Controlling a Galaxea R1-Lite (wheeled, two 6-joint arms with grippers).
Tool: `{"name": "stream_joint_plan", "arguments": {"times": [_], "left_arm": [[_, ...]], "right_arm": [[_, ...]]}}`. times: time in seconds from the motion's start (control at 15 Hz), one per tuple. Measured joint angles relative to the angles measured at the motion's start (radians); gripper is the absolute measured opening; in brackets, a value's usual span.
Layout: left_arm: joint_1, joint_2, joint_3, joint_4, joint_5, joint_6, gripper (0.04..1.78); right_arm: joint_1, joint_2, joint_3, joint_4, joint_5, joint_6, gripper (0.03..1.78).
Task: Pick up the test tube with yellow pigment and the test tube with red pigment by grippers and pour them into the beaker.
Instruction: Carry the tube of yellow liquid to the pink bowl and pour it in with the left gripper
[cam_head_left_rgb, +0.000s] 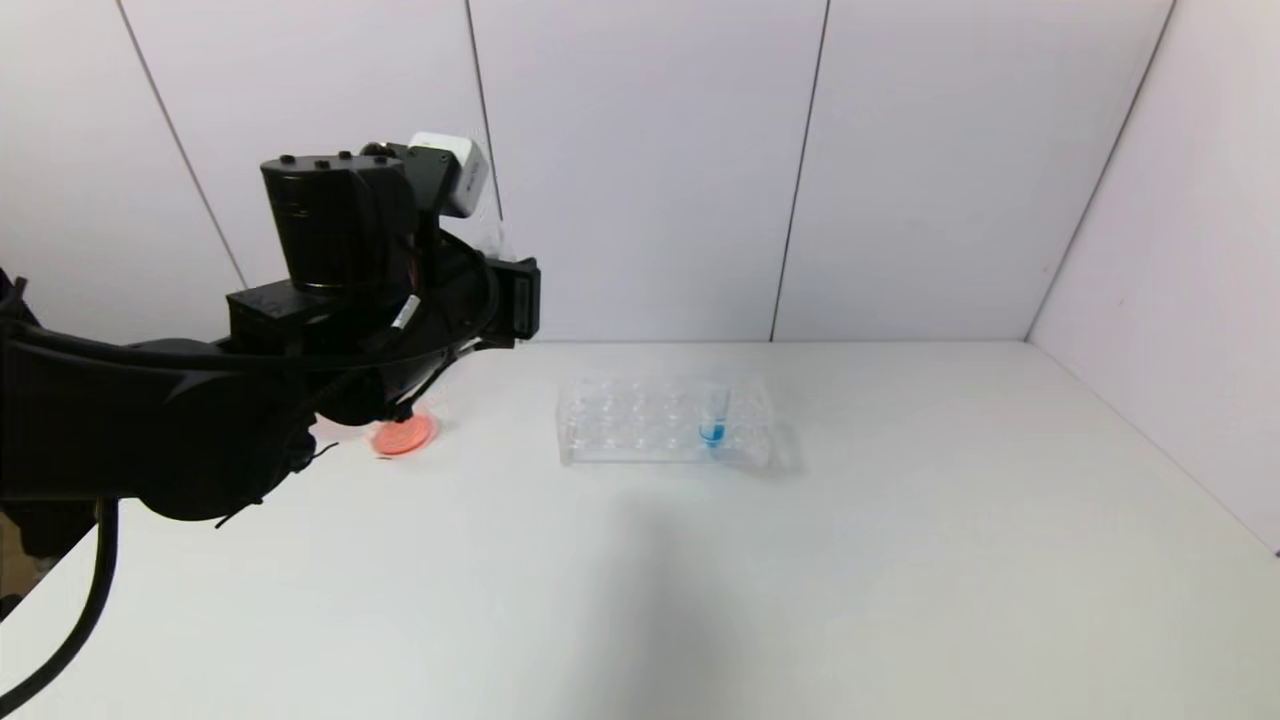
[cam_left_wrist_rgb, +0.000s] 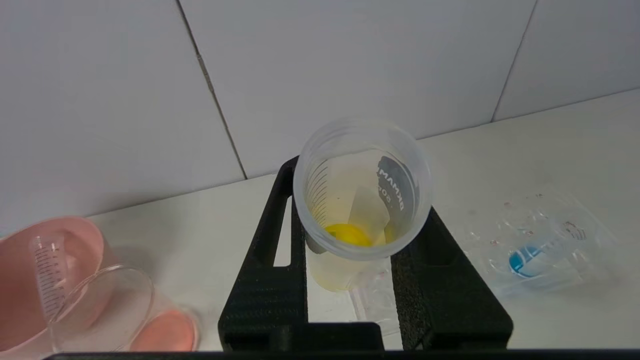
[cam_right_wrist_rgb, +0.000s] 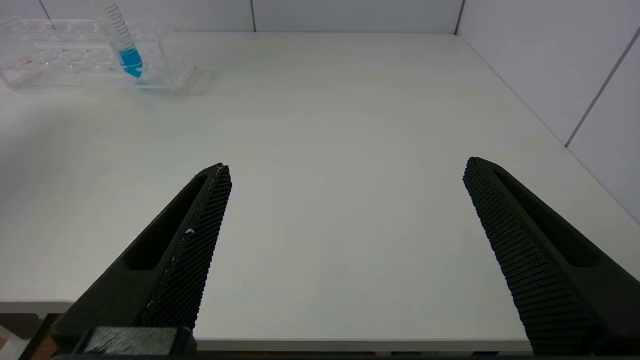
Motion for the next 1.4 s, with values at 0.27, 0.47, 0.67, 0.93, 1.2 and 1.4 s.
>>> {"name": "stream_joint_plan", "arguments": {"times": [0.27, 0.47, 0.67, 0.93, 1.2, 1.4], "left_arm": [[0.09, -0.034, 0.002, 0.06, -0.059, 0.0, 0.49], [0.17, -0.05, 0.011, 0.085, -0.114, -0.003, 0.49], [0.251, -0.055, 0.018, 0.095, -0.163, -0.005, 0.49], [0.352, -0.058, 0.02, 0.127, -0.248, -0.006, 0.49], [0.469, -0.056, 0.02, 0.13, -0.341, -0.006, 0.49], [0.553, -0.049, 0.023, 0.141, -0.413, -0.006, 0.49]], "right_arm": [[0.0, 0.0, 0.0, 0.0, 0.0, 0.0, 1.7], [0.0, 0.0, 0.0, 0.0, 0.0, 0.0, 1.7], [0.0, 0.0, 0.0, 0.0, 0.0, 0.0, 1.7], [0.0, 0.0, 0.0, 0.0, 0.0, 0.0, 1.7], [0.0, 0.0, 0.0, 0.0, 0.0, 0.0, 1.7], [0.0, 0.0, 0.0, 0.0, 0.0, 0.0, 1.7]]}}
